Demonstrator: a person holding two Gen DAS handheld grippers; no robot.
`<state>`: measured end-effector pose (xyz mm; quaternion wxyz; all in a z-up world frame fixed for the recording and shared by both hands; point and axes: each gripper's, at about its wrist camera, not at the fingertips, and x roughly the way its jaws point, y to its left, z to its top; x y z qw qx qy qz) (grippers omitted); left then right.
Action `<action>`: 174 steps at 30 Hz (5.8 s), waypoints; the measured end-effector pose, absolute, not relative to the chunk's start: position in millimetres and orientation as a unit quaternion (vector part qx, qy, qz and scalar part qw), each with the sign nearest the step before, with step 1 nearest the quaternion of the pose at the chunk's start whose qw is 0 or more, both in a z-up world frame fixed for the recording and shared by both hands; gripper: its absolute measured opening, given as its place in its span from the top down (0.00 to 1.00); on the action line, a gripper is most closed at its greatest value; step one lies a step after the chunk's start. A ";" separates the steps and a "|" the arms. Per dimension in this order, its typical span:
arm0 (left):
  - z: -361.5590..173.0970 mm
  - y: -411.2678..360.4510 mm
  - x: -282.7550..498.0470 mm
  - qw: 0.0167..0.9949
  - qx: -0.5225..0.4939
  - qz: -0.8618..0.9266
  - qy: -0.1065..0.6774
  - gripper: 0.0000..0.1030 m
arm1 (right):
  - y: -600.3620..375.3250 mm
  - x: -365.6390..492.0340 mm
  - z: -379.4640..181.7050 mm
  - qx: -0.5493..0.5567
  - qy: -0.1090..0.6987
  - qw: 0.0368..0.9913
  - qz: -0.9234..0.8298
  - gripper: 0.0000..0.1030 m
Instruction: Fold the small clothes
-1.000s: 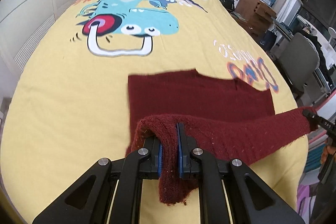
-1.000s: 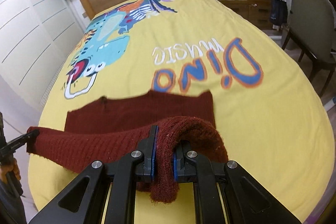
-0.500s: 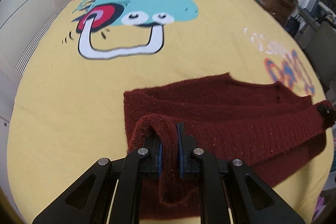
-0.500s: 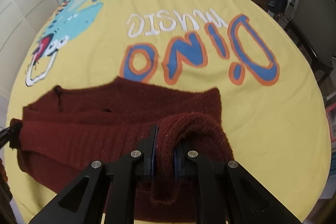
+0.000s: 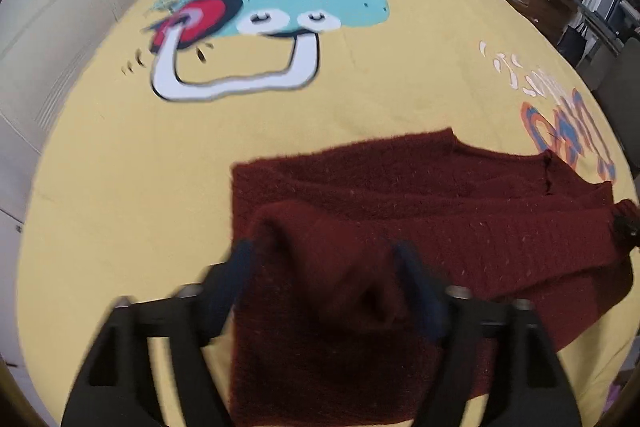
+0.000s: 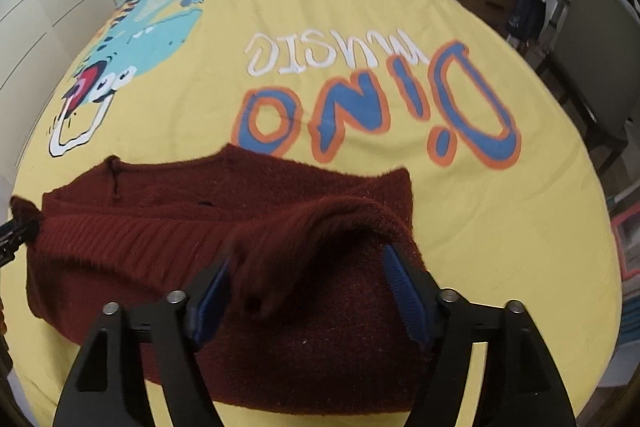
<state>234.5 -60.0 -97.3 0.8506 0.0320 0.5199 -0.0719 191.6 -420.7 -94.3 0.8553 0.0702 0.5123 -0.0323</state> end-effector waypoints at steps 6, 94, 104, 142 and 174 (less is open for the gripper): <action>-74.3 -68.1 223.9 0.862 0.029 -0.083 0.499 0.03 | -397.1 178.7 -76.0 0.058 0.486 0.872 -0.008 0.16; -177.6 -2.1 205.2 0.768 -0.097 -0.171 0.609 0.24 | -380.5 57.3 -117.8 0.027 0.510 0.859 -0.034 0.00; -137.7 -33.8 206.4 0.778 -0.072 -0.187 0.596 0.74 | -394.5 50.0 -113.3 0.042 0.505 0.861 -0.040 0.00; -116.7 -380.7 175.9 0.766 0.159 -0.228 0.580 0.43 | -531.4 3.4 -113.1 0.122 0.506 0.846 -0.113 0.00; -79.2 -159.7 178.7 0.800 0.033 -0.155 0.579 0.01 | -399.9 201.0 -89.0 0.062 0.635 0.768 0.058 0.50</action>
